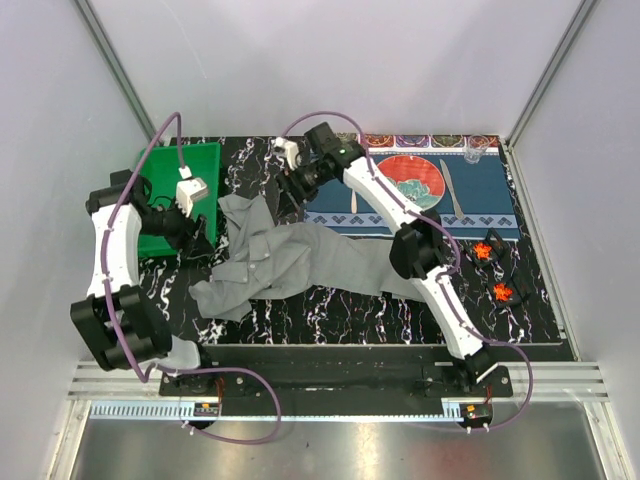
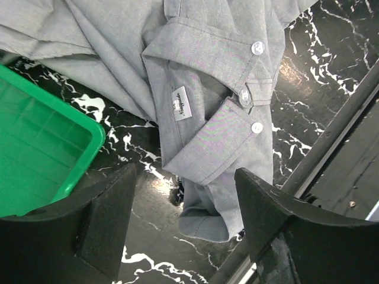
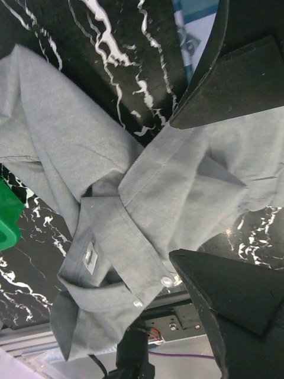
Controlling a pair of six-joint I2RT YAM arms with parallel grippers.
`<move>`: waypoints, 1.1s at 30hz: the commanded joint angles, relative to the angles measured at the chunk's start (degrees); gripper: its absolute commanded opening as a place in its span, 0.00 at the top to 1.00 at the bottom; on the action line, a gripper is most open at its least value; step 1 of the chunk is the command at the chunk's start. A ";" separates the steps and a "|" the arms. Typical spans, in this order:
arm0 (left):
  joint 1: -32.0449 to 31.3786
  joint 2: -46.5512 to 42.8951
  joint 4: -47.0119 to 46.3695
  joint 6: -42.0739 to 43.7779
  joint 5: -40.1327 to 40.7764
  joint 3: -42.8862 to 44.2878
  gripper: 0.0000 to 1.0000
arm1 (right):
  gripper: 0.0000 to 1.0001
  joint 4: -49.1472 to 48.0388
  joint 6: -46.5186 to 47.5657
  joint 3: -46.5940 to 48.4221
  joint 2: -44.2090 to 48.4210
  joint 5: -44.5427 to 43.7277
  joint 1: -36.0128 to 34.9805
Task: Pin the brooch onto the clothing
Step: Flatten out the clothes at the center of the board.
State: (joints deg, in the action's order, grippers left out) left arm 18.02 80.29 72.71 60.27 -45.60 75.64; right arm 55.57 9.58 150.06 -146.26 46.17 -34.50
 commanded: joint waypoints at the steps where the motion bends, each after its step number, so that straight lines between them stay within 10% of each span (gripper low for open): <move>1: 1.31 1.62 -0.02 -2.88 -6.95 1.97 0.28 | 0.11 -4.68 0.61 -0.46 -2.45 -1.96 -2.94; 12: 1.23 3.03 -5.12 -5.51 -6.43 0.39 0.24 | 0.31 0.14 2.62 -8.19 -2.02 2.08 -5.84; 19: 1.23 3.73 -5.29 -5.78 -4.58 0.57 0.23 | 1.00 4.28 4.83 -6.62 1.23 -1.08 -5.93; 25: 1.23 3.56 -4.42 -3.14 -3.79 -0.05 0.16 | 1.00 1.22 9.13 -14.68 16.06 -10.48 -4.70; 33: -1.32 3.47 -5.20 -0.16 -1.77 -2.42 0.05 | 1.00 -20.84 16.60 -50.99 43.41 -26.21 -4.87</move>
State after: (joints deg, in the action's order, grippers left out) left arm 18.44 83.83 68.82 56.42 -48.14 75.13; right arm 45.78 20.60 107.94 -111.48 29.26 -39.59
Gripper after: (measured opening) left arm 0.938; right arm 0.014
